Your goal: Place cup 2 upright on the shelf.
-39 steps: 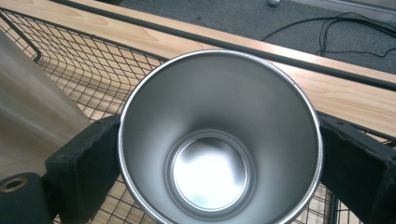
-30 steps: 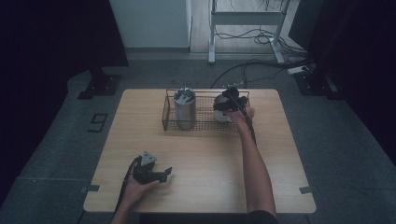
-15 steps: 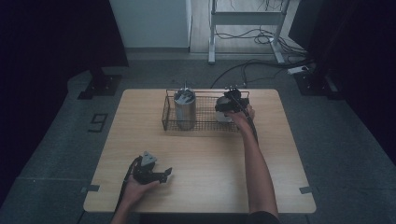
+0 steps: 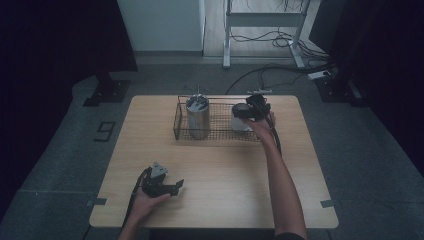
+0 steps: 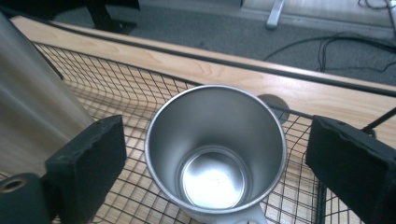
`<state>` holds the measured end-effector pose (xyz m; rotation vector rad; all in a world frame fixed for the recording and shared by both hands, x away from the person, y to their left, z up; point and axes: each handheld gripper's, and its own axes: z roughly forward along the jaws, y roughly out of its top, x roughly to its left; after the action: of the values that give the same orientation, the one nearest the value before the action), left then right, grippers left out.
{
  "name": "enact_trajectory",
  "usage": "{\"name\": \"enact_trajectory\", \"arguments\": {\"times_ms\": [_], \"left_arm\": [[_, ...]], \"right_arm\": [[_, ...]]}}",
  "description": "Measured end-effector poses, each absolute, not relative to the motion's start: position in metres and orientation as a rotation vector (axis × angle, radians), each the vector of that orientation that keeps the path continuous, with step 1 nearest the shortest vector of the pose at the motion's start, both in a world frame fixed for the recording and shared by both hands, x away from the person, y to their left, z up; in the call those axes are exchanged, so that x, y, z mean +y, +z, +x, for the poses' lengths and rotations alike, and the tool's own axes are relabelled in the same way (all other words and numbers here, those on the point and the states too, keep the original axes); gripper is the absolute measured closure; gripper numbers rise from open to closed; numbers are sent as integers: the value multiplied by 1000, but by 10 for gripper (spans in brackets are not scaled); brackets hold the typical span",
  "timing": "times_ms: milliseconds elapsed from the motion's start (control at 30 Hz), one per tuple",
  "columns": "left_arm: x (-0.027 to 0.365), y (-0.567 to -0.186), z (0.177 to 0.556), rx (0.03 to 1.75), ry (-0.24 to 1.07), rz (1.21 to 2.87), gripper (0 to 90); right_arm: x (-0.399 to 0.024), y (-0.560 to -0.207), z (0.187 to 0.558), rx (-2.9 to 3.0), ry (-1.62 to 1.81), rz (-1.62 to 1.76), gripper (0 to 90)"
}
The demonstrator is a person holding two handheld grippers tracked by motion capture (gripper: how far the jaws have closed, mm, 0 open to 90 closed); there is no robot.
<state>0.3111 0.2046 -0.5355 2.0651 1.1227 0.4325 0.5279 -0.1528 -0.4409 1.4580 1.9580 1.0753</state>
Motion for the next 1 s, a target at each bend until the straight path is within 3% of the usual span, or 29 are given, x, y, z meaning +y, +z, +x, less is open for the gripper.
{"name": "enact_trajectory", "arguments": {"times_ms": [1000], "left_arm": [[204, -539, 313, 1144, 427, 2087, 147]], "right_arm": [[-203, -449, 438, 1954, 1202, 1365, 149]]}}
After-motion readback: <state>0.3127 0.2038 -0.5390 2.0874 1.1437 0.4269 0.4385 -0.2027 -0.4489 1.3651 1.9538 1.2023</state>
